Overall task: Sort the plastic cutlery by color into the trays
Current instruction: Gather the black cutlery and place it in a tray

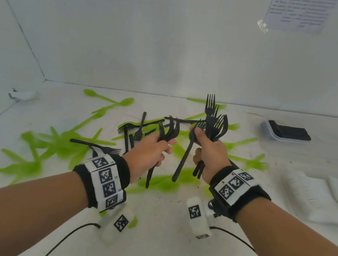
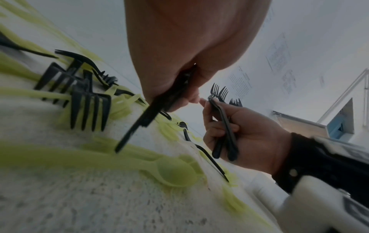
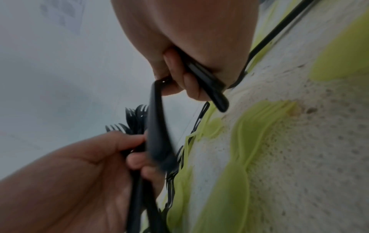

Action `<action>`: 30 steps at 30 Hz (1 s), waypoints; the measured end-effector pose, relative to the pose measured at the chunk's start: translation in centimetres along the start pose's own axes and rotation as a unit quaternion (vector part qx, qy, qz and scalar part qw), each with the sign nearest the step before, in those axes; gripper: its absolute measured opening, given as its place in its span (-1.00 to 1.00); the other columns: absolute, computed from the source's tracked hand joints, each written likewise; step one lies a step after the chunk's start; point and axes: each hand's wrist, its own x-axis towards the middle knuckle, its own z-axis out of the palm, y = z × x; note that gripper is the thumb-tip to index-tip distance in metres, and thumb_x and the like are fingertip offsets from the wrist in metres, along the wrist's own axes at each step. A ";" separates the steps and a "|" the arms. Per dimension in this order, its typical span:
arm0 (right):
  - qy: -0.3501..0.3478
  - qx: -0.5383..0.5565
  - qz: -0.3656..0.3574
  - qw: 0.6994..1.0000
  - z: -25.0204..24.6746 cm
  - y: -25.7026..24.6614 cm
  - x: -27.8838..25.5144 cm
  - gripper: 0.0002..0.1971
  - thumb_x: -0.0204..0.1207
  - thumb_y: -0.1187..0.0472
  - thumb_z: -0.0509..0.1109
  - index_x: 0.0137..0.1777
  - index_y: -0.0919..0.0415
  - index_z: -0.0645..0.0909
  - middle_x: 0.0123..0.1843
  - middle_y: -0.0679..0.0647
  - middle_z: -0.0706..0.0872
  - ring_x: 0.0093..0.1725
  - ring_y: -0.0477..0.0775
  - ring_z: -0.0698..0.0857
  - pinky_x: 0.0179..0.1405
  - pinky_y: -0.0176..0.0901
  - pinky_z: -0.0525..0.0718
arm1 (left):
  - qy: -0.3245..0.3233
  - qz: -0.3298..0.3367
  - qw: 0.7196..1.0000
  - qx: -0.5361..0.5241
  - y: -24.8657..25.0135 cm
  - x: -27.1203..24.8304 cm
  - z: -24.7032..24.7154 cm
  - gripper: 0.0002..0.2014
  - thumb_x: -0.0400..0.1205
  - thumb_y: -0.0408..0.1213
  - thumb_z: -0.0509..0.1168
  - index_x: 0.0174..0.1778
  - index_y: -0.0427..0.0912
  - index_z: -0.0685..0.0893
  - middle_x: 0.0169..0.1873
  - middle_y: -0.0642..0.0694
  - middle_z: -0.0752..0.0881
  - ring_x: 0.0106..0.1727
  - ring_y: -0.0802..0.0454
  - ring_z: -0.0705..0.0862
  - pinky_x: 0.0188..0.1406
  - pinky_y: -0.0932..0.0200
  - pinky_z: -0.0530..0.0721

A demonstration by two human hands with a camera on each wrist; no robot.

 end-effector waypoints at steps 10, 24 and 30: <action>-0.043 0.034 -0.006 0.999 3.1 1.0 -1.3 -0.60 0.65 -0.06 0.46 0.05 0.35 0.76 -0.32 0.20 0.50 -0.59 0.02 0.36 -0.52 -0.14 0.35 | 0.061 0.123 0.978 0.156 -0.1 0.3 -0.5 -0.89 0.71 -0.26 0.36 0.04 -0.14 0.80 -0.40 0.04 0.57 -0.50 0.31 0.56 -0.40 0.34 0.46; -0.006 0.010 0.009 1.000 2.7 -0.3 0.2 -0.71 0.69 -0.03 0.42 -0.15 0.16 0.70 -0.30 0.04 0.64 -0.63 -0.04 0.37 -0.57 -0.22 0.37 | 0.073 0.099 0.960 0.252 -0.6 -0.6 -1.4 -0.81 0.82 -0.10 0.09 0.20 -0.04 0.56 -0.23 0.01 0.62 -0.21 0.01 0.60 -0.17 0.08 0.52; -0.068 0.015 0.018 0.997 6.8 1.4 -1.2 -0.70 0.65 0.00 0.47 -0.03 0.27 0.78 -0.22 0.24 0.68 -0.33 0.19 0.61 -0.28 0.04 0.57 | 0.001 0.097 0.959 0.265 0.0 -0.3 -1.5 -0.40 0.79 -0.24 -0.01 0.80 -0.14 0.11 0.48 -0.08 0.55 0.49 0.06 0.51 0.35 0.19 0.43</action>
